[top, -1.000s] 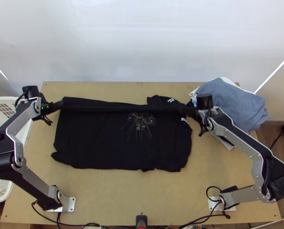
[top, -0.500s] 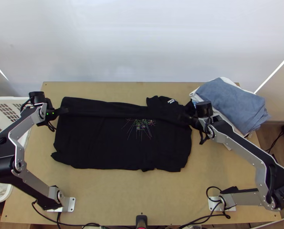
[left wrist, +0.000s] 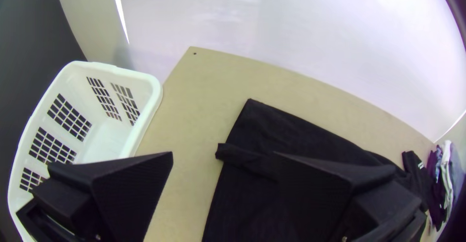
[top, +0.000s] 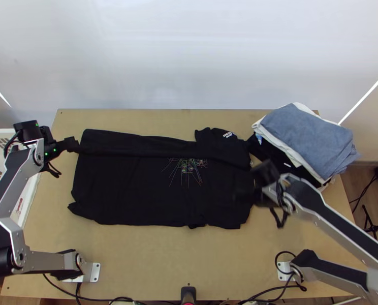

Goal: Fold the t-shirt

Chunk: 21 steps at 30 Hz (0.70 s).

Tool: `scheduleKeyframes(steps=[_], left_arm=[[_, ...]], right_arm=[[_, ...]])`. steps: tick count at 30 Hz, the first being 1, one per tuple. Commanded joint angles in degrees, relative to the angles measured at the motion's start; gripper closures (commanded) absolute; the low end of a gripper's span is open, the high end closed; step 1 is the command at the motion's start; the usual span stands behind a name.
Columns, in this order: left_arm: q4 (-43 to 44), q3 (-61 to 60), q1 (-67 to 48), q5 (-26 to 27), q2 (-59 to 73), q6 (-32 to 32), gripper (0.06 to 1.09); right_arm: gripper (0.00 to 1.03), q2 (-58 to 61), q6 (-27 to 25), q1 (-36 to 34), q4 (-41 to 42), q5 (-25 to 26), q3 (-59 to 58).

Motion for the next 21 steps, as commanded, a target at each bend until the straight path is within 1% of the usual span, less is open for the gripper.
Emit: scheduleKeyframes(steps=[1,3,5,6,10,12,16,21], left_arm=[[0.1,-0.6,-0.4,0.0,-3.4,-3.8,0.1],[0.2,-0.6,-0.9,0.0,-3.5,-4.4,0.1],[0.2,-0.4,-1.4,0.0,-3.9,-5.0,0.1],[0.2,-0.3,-1.7,0.0,-3.9,-5.1,0.1],[0.2,0.2,-1.9,0.0,-4.6,-5.1,0.1],[-0.1,0.3,-1.9,0.0,-4.9,-5.1,0.1],[-0.8,0.0,-1.9,-0.1,-5.6,-5.4,0.1],[-0.9,-0.7,-2.0,-0.1,-6.2,-6.1,0.1]], right_arm=[[0.31,-7.5,7.1,11.6,-2.3,4.2,-7.0],[0.34,-7.2,8.2,12.4,1.1,4.2,-9.2],[0.57,-7.0,8.2,12.2,3.3,5.2,-11.2],[0.64,-7.0,8.2,12.0,4.7,5.9,-12.3],[0.64,-7.7,7.5,11.2,8.1,5.9,-16.4],[0.63,-7.9,7.0,9.5,9.3,5.7,-17.6],[0.56,-7.2,6.4,9.5,9.4,2.8,-18.2],[0.56,-5.7,6.4,11.1,9.4,0.8,-18.4]])
